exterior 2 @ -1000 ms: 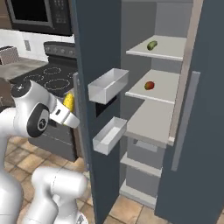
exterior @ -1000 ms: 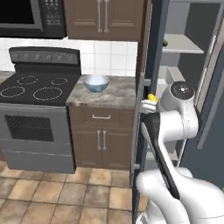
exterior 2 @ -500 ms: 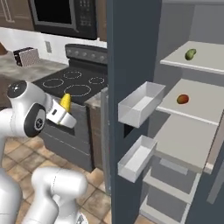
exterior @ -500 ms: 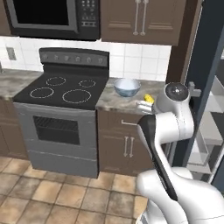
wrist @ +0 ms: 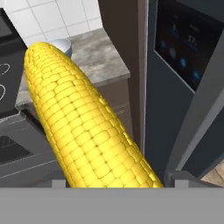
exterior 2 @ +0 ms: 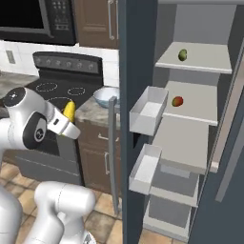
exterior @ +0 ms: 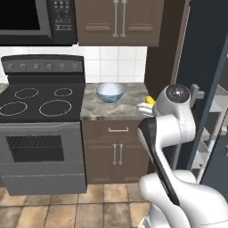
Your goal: Take the corn, cucumber, and mango from the freezer and place them in the bowl on the counter.
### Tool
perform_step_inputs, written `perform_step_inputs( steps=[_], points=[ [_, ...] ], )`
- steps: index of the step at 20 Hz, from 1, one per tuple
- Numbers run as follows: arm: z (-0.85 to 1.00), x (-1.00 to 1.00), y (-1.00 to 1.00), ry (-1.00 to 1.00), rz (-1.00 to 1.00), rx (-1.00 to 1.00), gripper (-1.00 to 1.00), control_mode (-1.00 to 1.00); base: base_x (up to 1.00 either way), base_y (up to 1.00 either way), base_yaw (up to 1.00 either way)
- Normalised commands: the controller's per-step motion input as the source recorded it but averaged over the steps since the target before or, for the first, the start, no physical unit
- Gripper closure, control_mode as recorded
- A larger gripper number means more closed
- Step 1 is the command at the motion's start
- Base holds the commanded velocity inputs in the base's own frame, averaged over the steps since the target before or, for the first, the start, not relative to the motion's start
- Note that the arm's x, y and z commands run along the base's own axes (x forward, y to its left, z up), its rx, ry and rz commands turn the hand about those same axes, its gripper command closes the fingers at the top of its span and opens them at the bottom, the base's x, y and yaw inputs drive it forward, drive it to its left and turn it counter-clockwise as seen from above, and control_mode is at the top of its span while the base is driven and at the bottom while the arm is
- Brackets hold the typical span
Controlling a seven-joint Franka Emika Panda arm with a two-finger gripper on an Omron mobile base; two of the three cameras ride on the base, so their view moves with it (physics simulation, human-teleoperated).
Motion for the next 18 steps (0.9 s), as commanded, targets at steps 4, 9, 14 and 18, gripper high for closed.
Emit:
perform_step_inputs(
  steps=[4,9,14,18],
  points=[
    [0.00,0.00,0.00,0.00,0.00,0.00,1.00,1.00,0.88,1.00,0.10],
    [0.00,0.00,0.00,0.00,0.00,0.00,1.00,1.00,0.19,1.00,0.33],
    [0.00,0.00,0.00,0.00,0.00,0.00,1.00,1.00,-0.17,0.94,0.35],
    [0.00,0.00,0.00,0.00,0.00,0.00,1.00,1.00,1.00,0.65,0.05]
  ],
)
